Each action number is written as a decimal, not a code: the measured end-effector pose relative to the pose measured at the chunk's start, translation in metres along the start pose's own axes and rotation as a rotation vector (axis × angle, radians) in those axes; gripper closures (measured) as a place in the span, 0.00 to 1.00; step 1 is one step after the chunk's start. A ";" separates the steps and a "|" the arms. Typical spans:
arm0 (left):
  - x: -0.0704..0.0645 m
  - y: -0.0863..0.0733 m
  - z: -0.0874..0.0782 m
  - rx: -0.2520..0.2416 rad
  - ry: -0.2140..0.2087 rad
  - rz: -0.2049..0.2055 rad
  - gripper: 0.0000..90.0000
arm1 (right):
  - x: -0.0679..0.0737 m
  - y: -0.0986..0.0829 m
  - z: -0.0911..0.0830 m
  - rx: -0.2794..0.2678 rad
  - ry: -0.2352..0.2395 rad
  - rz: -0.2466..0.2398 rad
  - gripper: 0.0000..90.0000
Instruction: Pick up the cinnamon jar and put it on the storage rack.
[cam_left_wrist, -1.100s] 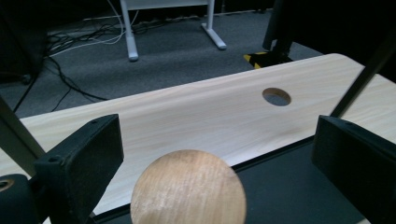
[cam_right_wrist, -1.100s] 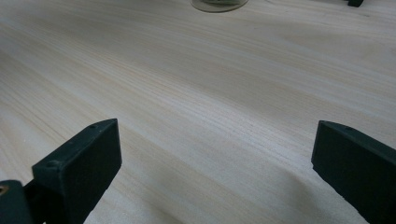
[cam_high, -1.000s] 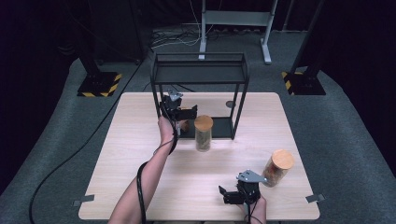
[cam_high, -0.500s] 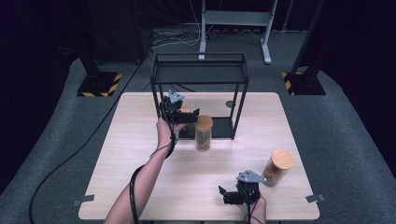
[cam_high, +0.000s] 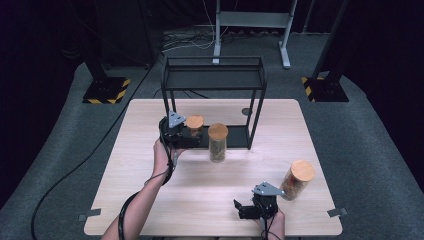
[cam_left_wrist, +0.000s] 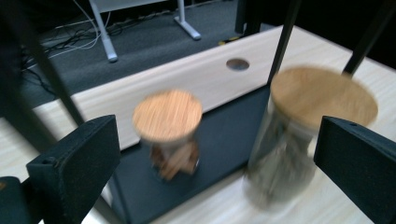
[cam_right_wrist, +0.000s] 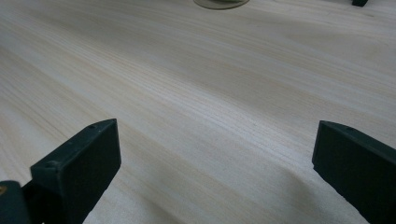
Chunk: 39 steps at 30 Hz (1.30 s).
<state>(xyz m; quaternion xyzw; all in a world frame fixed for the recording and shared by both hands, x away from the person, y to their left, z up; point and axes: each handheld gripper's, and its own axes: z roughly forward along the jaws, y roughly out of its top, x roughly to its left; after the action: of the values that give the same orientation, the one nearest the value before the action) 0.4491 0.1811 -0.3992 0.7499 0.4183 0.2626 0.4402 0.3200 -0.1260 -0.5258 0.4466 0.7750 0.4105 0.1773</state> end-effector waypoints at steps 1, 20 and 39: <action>0.000 -0.005 -0.002 0.008 -0.001 0.001 0.00 | 0.000 0.000 0.000 -0.001 0.001 0.000 0.01; -0.003 -0.140 -0.056 0.172 0.011 0.028 0.00 | 0.000 0.000 -0.001 -0.008 0.005 -0.003 0.01; 0.016 -0.190 -0.074 0.289 0.052 -0.074 0.00 | -0.001 0.000 0.001 0.006 0.009 0.003 0.01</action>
<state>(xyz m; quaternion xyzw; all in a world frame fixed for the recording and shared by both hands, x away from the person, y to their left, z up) 0.3259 0.2771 -0.5306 0.7825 0.4904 0.2022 0.3261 0.3211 -0.1265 -0.5261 0.4463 0.7763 0.4106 0.1717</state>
